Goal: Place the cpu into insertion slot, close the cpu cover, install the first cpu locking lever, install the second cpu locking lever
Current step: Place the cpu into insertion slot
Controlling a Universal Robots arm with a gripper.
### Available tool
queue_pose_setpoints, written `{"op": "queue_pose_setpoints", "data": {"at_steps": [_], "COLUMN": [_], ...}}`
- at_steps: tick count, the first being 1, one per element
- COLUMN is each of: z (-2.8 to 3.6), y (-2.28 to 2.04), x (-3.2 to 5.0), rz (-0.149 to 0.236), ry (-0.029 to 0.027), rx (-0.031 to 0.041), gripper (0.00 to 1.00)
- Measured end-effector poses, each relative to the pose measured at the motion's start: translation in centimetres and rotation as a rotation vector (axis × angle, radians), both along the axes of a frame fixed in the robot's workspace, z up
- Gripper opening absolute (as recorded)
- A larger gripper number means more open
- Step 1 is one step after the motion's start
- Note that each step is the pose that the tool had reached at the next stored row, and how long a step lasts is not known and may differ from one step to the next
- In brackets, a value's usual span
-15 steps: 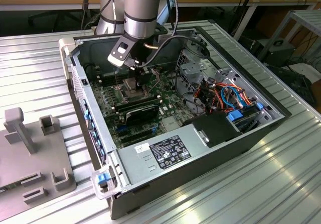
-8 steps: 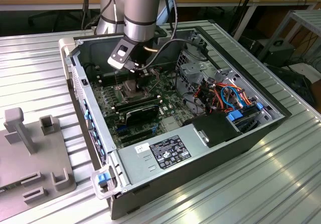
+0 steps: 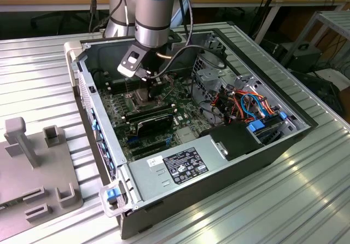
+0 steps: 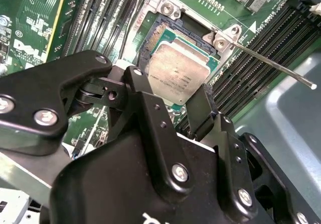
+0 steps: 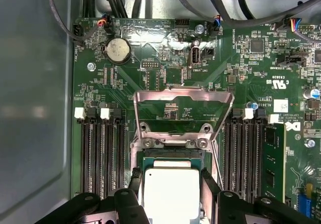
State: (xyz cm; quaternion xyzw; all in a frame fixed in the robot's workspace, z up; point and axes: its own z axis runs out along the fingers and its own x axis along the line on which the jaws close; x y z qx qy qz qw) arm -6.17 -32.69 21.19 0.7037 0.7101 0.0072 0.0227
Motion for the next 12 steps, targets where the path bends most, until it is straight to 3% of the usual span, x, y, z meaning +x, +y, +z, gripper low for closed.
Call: {"op": "queue_pose_setpoints", "data": {"at_steps": [12], "z": [-0.37], "y": [-0.27], "x": [-0.01], "rz": [0.000], "ry": [0.0000], "rx": [0.0000], "gripper": [0.55]}}
